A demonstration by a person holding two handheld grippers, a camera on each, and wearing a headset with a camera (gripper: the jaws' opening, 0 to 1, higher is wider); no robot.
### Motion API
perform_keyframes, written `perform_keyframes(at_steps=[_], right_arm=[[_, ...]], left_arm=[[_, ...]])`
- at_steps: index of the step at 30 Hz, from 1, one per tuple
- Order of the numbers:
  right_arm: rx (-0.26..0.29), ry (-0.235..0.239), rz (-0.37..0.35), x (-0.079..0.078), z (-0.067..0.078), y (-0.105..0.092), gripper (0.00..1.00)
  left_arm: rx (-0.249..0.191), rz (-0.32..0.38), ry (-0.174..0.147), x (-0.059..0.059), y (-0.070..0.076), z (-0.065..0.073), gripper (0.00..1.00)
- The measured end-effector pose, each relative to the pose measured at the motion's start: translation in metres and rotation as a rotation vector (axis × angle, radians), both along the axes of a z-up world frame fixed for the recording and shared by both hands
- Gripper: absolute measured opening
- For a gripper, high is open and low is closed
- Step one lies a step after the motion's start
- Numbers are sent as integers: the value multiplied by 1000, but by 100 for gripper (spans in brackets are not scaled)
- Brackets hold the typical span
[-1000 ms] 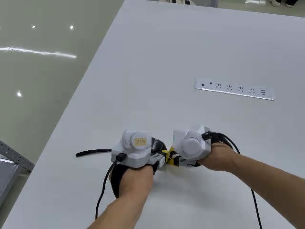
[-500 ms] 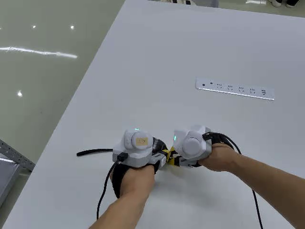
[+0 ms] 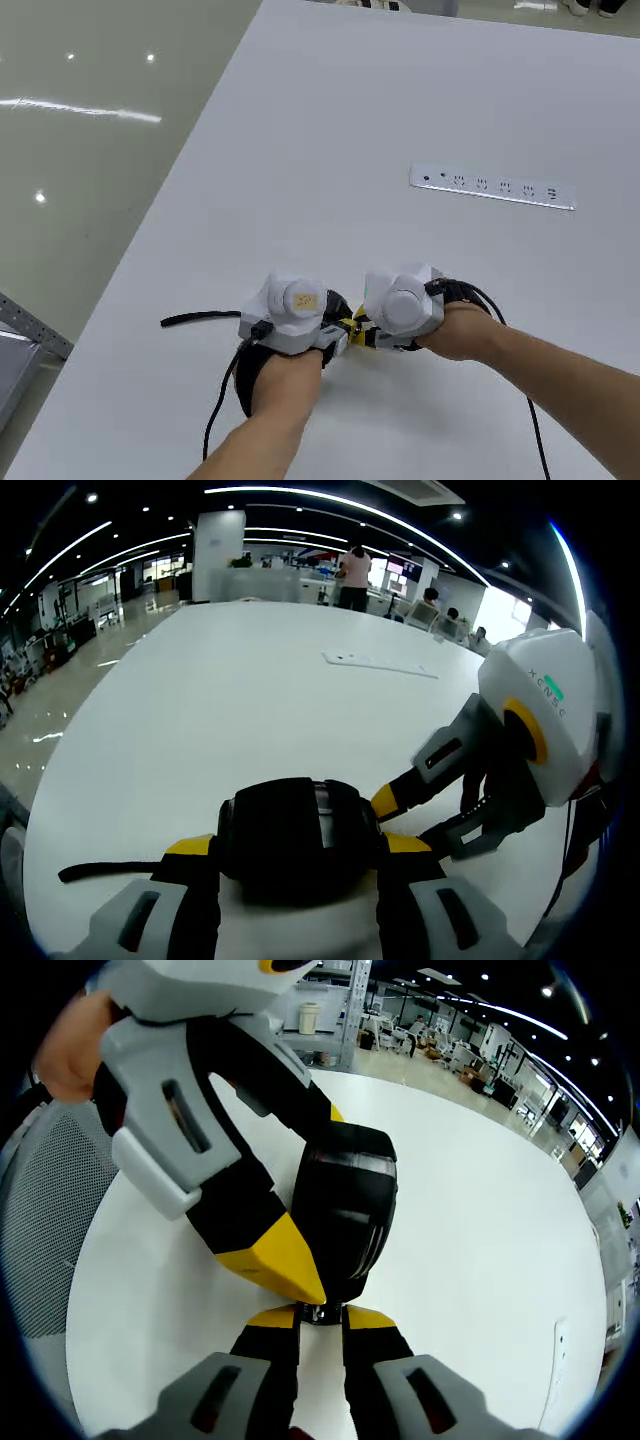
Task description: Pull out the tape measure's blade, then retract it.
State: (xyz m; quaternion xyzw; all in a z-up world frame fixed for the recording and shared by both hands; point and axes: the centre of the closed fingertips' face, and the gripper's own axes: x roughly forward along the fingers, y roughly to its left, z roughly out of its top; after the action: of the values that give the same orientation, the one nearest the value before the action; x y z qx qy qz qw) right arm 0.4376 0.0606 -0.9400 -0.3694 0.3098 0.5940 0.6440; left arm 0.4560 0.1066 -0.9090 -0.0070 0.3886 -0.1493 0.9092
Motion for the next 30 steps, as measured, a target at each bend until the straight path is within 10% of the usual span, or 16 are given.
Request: perform_keyframes(at_steps=[24,30], right_arm=[[41,-8,-160,5,1,-6,29],[104,7,-317,-4,10,-15,30]], left_arm=[[-21,-25,-3,-4,2,3,61],[-3,-49,-5,-13,6,6,62]])
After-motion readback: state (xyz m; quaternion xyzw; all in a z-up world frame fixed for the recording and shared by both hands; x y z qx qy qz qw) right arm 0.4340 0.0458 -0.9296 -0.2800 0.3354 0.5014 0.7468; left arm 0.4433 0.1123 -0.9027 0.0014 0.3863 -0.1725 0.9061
